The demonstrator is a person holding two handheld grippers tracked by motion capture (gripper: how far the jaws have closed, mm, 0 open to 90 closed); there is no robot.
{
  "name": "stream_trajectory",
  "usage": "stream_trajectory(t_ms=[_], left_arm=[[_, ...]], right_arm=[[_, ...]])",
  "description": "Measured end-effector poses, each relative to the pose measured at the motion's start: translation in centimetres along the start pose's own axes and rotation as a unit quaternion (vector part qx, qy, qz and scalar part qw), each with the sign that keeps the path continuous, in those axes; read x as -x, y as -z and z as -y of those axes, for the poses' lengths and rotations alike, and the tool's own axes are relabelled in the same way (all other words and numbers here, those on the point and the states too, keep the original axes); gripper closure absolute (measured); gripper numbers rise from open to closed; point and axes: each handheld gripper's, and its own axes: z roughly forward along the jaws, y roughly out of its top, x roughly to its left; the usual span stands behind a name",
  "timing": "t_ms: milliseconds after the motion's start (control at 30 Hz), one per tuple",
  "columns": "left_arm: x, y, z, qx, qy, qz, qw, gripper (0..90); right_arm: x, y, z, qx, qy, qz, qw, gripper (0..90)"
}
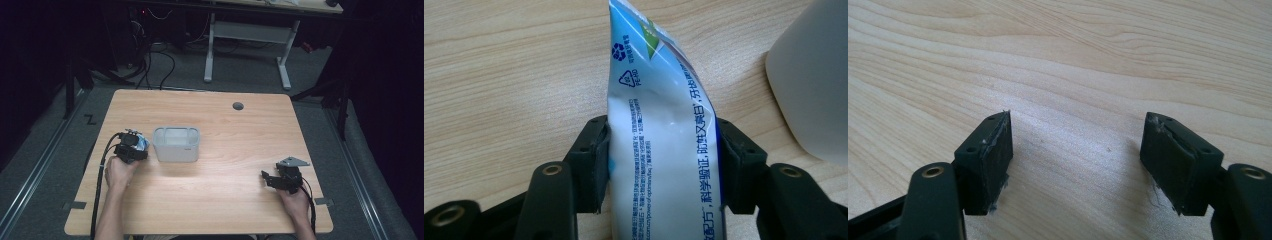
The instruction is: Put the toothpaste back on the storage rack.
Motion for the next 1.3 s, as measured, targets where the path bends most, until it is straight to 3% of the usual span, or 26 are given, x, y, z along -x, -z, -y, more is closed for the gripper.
stream_trajectory(t_ms=[400,533,600,667,1000,1300], left_arm=[[-0.5,0.3,0.0,-0.009,0.009,0.011,0.9999,51.4],[-0.6,0.5,0.0,-0.006,0.008,0.006,0.9999,57.6],[-0.7,0.6,0.1,-0.005,0.007,0.003,1.0,65.6],[-1.0,0.7,0.1,-0.008,0.014,0.013,0.9998,66.4],[-0.9,1.0,0.2,-0.013,0.002,0.01,0.9999,70.9],[-0.8,3.1,0.4,0.027,0.003,0.027,0.9993,71.1]], right_arm=[[0.0,0.0,0.0,0.0,0.0,0.0,1.0,29.2],[0.0,0.0,0.0,0.0,0.0,0.0,1.0,29.1],[0.0,0.0,0.0,0.0,0.001,0.0,1.0,29.2],[0.0,0.0,0.0,0.001,0.001,-0.001,1.0,29.2],[0.0,0.0,0.0,0.001,0.001,-0.001,1.0,29.2],[0.0,0.0,0.0,0.001,0.001,-0.001,1.0,29.2]])
